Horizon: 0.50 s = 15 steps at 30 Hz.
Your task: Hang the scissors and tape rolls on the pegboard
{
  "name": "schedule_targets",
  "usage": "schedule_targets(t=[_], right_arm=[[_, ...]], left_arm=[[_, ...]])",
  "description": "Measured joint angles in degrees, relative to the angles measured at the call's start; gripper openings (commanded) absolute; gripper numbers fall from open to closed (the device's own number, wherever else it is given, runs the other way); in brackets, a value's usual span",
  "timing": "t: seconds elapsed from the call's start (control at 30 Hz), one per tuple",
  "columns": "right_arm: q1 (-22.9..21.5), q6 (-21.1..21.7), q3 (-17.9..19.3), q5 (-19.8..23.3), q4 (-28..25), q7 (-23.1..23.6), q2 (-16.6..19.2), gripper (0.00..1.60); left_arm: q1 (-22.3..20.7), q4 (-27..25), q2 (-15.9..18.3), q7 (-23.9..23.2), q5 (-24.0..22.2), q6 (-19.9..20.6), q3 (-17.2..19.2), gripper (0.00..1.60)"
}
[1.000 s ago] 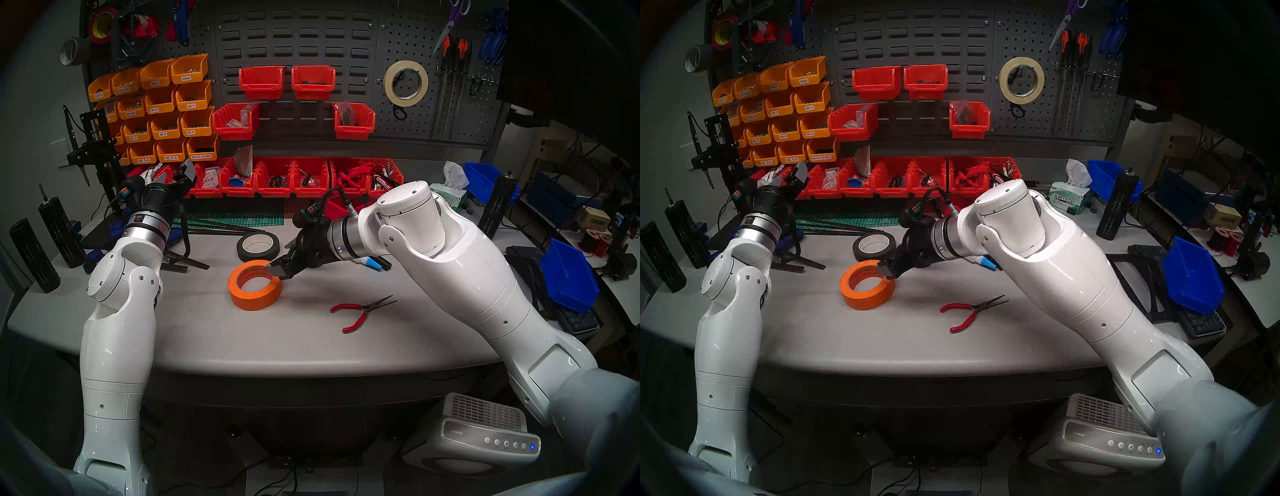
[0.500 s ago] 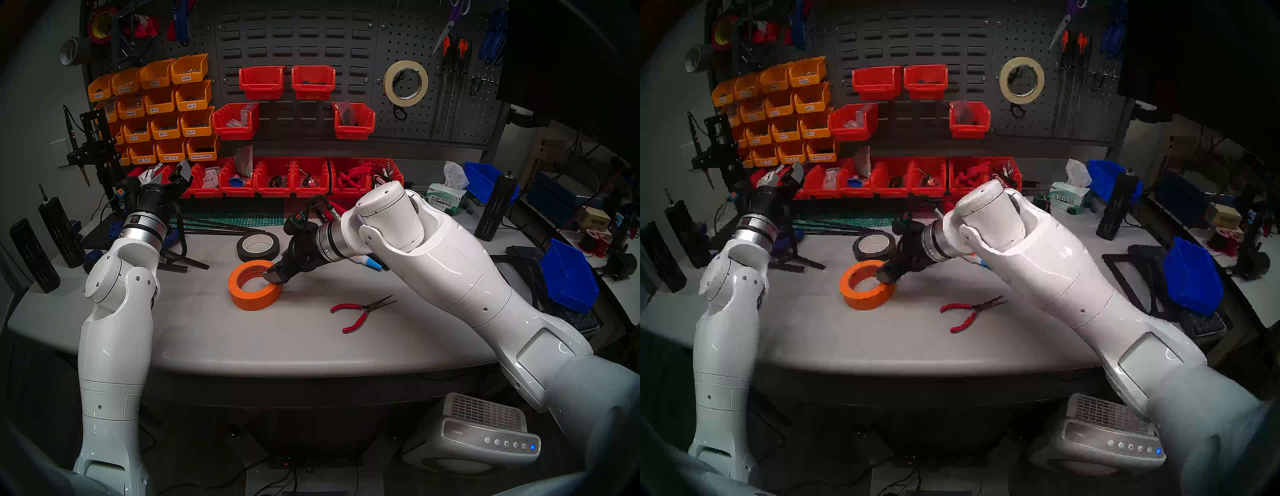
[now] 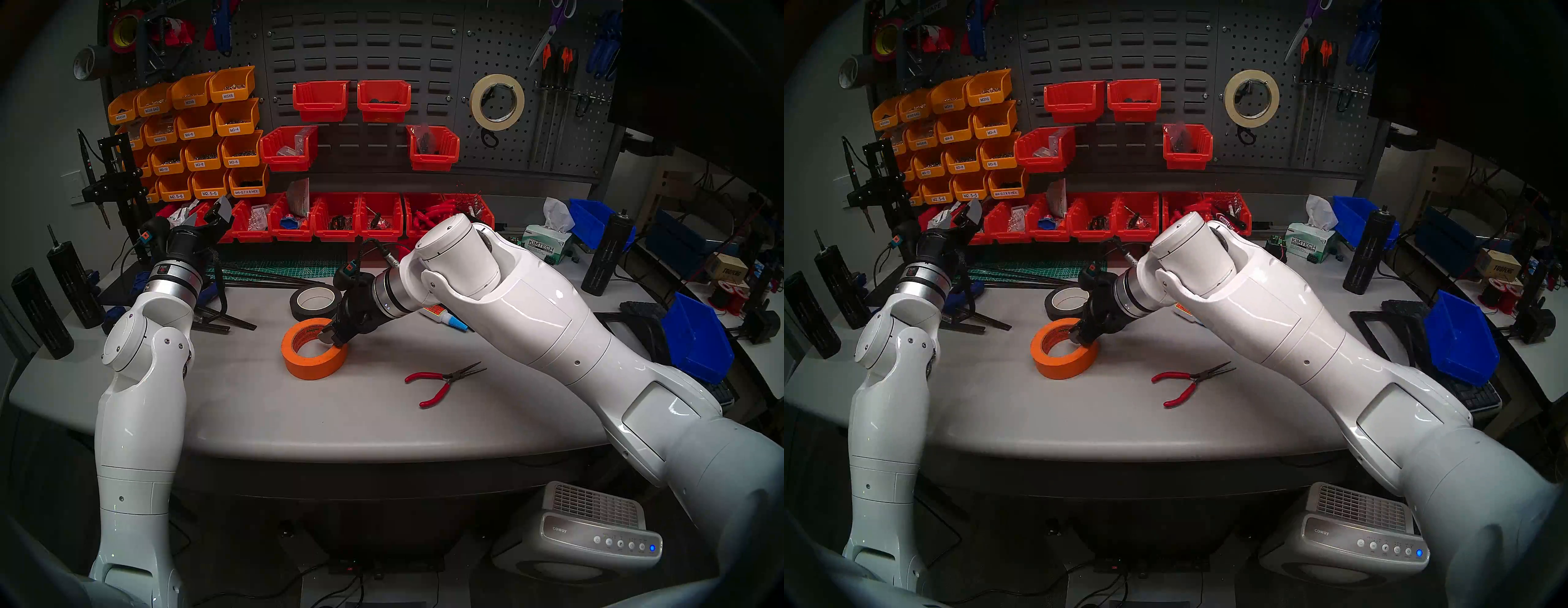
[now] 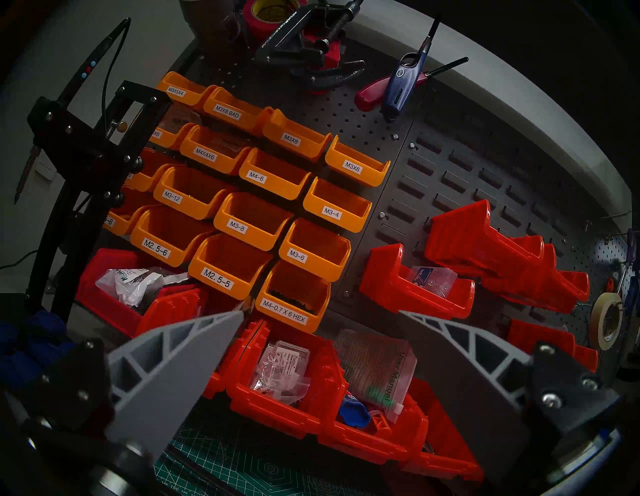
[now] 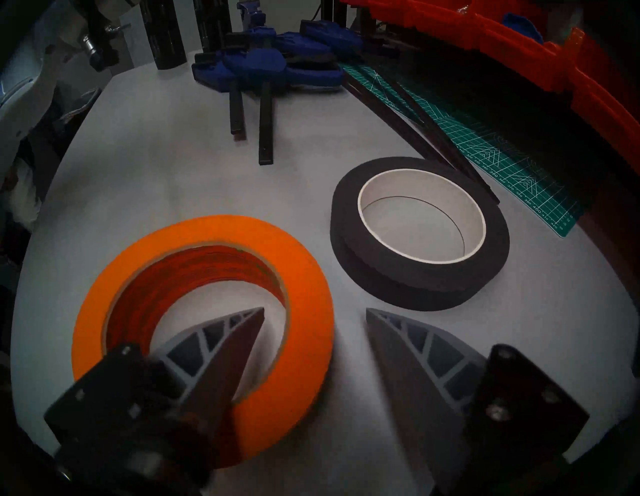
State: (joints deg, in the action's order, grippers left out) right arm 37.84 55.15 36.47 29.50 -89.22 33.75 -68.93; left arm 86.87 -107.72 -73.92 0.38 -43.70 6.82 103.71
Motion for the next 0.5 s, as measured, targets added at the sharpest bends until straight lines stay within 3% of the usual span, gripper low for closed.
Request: schedule_targets(t=[0.07,0.13,0.17,0.5], right_arm=[[-0.5,0.0,-0.5,0.0,0.4,0.4,-0.2,0.8],[-1.2,0.0,-1.1,0.0,0.9,0.8,-0.3,0.49],[-1.7,0.0,-1.5,0.1,1.2,1.0,-0.4,0.0],[-2.9,0.0,-1.9,1.0,1.1,1.8,-0.2,0.0]], left_arm=[[0.0,0.0,0.0,0.0,0.0,0.0,0.0,1.6],[0.0,0.0,0.0,0.0,0.0,-0.1,0.0,1.6],[0.0,0.0,0.0,0.0,-0.1,-0.1,0.0,1.6],[0.1,0.0,0.0,0.0,-0.4,-0.2,0.1,1.6]])
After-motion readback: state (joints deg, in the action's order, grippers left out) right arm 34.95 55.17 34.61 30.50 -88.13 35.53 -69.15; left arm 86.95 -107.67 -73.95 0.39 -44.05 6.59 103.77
